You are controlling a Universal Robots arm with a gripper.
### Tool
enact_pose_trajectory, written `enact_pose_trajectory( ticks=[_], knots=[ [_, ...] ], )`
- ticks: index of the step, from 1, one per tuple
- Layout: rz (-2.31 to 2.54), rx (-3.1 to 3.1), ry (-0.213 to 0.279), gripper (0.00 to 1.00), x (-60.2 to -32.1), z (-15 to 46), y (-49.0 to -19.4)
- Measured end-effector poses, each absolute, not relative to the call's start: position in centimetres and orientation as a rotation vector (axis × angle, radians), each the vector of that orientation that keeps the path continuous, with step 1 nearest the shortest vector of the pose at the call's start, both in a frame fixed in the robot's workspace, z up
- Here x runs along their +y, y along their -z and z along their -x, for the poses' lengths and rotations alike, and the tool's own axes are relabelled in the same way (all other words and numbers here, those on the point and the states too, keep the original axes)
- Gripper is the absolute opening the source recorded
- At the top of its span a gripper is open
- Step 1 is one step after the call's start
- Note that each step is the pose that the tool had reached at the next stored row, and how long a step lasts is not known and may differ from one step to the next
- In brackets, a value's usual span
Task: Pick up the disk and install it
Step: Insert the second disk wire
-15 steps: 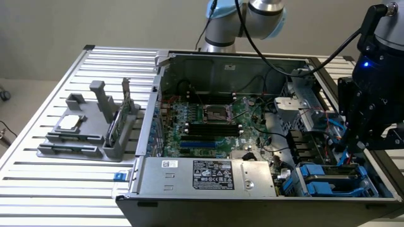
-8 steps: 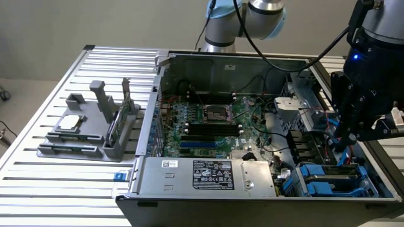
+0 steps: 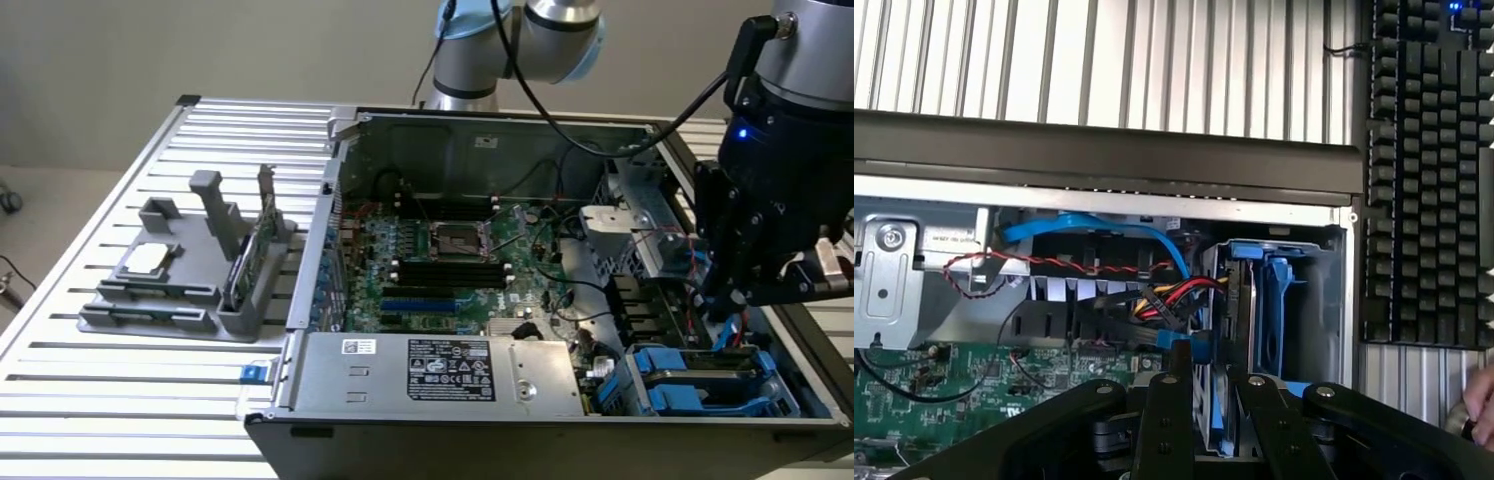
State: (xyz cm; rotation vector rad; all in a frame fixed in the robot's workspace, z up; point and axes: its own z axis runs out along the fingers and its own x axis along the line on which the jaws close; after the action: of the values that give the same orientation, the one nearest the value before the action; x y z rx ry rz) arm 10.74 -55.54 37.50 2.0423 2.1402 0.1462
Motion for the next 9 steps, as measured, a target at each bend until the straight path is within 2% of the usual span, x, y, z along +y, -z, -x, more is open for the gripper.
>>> enact_pose_trajectory(
  ticks=[9],
  knots=[
    [-2.045, 2.137, -0.146, 0.25, -55.54, -10.72, -37.07]
  ],
)
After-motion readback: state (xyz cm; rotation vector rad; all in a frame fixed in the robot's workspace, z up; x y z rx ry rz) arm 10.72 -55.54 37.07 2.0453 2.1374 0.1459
